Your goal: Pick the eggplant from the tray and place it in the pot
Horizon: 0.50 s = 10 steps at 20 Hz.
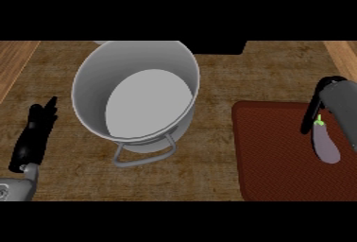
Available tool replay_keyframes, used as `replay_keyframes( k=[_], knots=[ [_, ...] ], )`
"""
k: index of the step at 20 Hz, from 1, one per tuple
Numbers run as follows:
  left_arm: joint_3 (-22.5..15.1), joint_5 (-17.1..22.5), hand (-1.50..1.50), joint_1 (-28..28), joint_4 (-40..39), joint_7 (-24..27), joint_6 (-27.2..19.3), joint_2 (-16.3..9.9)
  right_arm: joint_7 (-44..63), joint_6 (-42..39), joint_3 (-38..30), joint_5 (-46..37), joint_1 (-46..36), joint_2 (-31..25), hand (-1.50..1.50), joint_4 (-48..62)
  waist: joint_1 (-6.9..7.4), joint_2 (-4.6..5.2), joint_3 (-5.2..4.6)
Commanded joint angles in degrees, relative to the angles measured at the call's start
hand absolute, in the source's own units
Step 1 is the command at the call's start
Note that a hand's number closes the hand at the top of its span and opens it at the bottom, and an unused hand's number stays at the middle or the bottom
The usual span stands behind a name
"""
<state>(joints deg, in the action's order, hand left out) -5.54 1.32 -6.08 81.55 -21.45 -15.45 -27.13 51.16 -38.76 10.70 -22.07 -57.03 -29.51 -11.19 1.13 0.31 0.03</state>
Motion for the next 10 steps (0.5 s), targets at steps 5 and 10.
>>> replay_keyframes(
  k=[5,10],
  knots=[
    [2.6,-1.1,0.0,0.1,-4.5,3.5,2.5,1.7,-0.5,2.2,-0.2,-3.0,1.6,1.2,-1.5,0.2,-0.04,0.07,-0.01],
    [3.9,-1.4,0.0,0.0,-2.8,2.4,3.7,1.2,1.3,-1.5,-1.0,-3.7,-0.4,-0.3,-1.5,2.4,0.19,0.09,0.01]
  ],
)
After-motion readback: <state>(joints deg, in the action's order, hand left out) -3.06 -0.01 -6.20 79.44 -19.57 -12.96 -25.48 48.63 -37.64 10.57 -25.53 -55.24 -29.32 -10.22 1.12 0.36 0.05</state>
